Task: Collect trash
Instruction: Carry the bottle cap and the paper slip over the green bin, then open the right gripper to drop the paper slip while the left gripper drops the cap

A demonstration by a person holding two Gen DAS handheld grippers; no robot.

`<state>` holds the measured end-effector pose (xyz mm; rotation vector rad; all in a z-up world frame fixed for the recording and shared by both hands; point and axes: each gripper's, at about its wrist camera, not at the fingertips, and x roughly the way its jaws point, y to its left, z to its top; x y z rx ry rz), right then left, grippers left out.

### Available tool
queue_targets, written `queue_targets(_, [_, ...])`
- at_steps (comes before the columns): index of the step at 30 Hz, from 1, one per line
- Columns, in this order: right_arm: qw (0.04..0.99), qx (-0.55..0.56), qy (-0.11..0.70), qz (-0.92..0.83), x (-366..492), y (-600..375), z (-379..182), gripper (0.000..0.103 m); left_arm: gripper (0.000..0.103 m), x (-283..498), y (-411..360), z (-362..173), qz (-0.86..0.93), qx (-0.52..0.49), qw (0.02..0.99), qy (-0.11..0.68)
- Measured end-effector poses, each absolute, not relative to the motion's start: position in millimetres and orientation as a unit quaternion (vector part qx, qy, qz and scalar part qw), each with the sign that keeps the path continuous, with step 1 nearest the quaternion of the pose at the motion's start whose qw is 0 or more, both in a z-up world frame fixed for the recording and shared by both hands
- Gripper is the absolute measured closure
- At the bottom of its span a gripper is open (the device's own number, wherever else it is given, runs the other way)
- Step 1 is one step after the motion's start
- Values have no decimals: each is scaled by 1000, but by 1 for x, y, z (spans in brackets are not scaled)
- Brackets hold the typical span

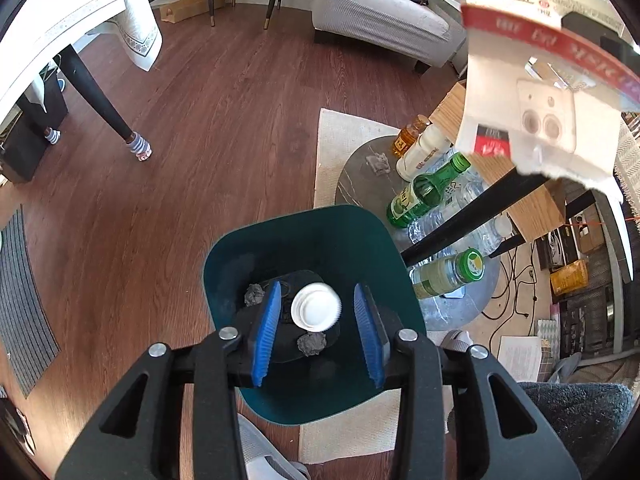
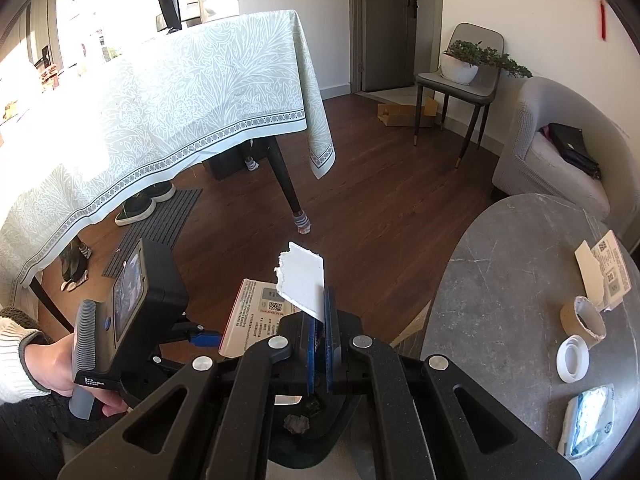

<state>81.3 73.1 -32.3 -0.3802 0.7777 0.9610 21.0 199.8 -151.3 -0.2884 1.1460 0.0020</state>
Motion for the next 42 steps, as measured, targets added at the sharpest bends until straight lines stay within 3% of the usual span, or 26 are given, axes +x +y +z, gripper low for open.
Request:
queue_targets(17, [771, -219, 402, 443, 69, 110, -73, 100, 62, 3, 227, -115, 22, -154, 863, 480])
queue_targets(29, [743, -235, 444, 442, 67, 124, -109, 100, 71, 5, 244, -71, 22, -170, 886, 430])
queue_targets(42, [714, -269, 474, 440, 60, 129, -140, 98, 71, 5, 239, -31, 16, -171, 906, 387])
